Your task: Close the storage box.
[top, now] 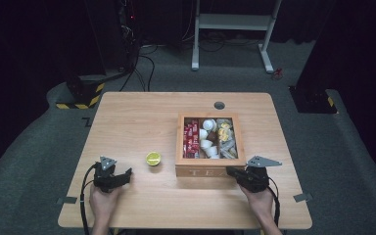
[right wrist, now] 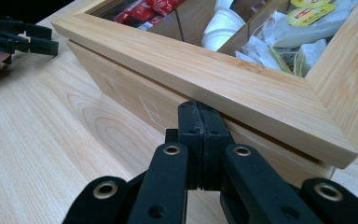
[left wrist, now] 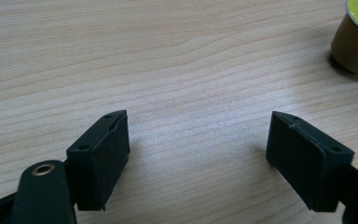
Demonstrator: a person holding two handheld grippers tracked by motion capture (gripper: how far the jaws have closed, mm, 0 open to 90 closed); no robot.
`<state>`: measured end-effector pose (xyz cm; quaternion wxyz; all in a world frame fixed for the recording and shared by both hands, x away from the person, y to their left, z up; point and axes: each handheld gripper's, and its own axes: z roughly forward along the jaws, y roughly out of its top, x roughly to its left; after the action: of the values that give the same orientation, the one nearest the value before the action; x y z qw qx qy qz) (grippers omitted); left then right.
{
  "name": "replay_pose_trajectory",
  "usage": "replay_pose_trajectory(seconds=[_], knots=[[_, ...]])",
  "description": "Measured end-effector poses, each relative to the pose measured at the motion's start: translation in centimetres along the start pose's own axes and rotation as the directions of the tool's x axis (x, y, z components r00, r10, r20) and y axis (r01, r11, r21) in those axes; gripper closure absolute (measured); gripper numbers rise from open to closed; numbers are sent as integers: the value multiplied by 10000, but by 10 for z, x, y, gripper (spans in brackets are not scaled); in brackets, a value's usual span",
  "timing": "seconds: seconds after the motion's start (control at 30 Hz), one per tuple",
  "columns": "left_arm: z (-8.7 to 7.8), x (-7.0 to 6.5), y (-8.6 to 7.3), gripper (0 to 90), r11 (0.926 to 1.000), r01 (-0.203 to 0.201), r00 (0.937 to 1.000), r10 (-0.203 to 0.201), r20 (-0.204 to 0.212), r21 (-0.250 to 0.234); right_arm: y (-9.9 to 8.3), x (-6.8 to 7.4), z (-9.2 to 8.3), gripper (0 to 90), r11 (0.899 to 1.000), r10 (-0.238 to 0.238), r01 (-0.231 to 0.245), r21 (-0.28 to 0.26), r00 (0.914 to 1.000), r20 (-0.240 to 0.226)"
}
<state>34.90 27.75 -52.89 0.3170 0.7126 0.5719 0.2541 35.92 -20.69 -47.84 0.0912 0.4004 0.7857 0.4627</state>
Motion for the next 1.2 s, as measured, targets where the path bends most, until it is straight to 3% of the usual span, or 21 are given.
replay_pose_trajectory(seconds=[0.27,0.7,1.2], knots=[[0,0,0,215,10000,-15,10000,15,-5,2,-2,-1,-3,882,9999,-121,122,99,9999,-98],[0,0,0,214,10000,-2,10000,2,-2,0,11,0,-22,861,9978,-384,385,-548,9993,31],[0,0,0,215,10000,-9,10000,10,-3,14,21,-29,-46,735,9921,158,-42,-1256,9957,914]])
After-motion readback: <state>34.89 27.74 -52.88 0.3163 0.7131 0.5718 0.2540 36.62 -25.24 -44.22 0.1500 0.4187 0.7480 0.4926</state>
